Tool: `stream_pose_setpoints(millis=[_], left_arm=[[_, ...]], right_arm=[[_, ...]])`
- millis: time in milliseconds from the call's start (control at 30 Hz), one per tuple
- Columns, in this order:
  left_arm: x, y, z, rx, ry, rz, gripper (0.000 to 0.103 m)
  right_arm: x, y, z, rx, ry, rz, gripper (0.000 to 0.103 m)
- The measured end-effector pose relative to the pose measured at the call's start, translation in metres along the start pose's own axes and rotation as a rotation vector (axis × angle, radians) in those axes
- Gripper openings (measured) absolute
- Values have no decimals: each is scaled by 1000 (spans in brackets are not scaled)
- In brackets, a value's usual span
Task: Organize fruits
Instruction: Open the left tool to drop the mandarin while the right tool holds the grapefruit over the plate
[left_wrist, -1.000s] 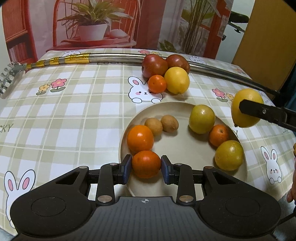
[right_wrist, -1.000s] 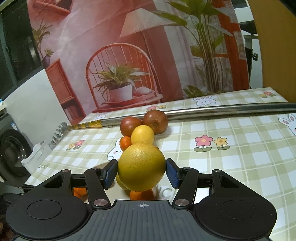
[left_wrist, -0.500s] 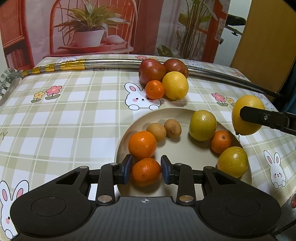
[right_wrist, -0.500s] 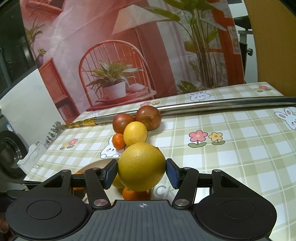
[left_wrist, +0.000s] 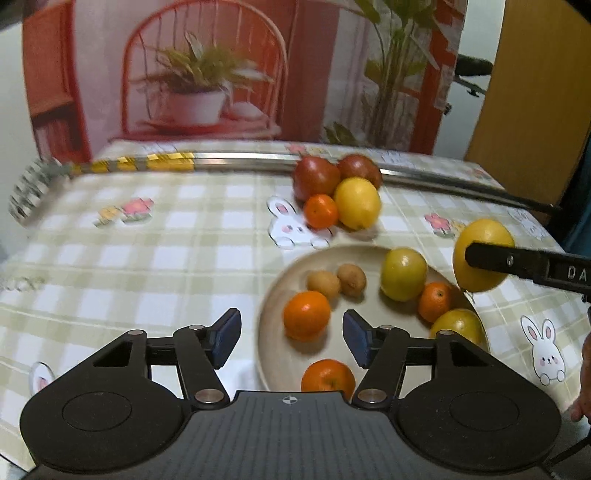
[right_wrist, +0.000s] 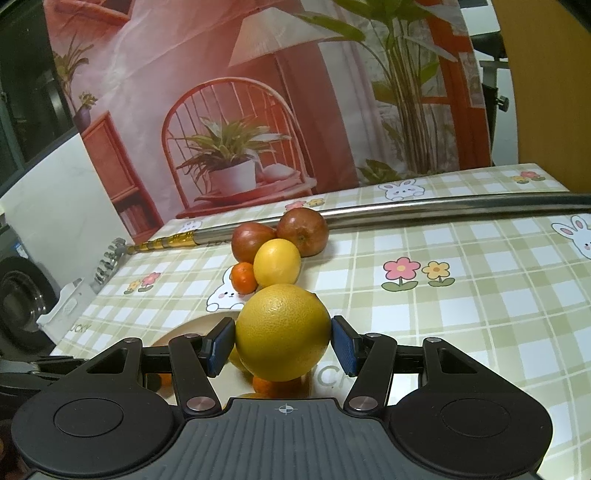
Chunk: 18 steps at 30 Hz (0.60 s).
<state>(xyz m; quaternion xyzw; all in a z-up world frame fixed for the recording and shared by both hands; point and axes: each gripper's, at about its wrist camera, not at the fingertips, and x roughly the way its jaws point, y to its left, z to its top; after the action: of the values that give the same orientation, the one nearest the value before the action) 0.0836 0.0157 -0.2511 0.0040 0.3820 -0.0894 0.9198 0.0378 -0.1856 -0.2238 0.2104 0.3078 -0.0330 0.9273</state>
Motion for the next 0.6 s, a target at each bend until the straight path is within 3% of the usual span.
stream_pose_setpoints(millis=[267,600], left_arm=[[-23,9,7,-52,-75,58,64],[-39,30,3,-149,-92,83,65]], right_arm=[[-2,11,0,-26,16,12,53],[-8,42,-4,-133,44,25,53]])
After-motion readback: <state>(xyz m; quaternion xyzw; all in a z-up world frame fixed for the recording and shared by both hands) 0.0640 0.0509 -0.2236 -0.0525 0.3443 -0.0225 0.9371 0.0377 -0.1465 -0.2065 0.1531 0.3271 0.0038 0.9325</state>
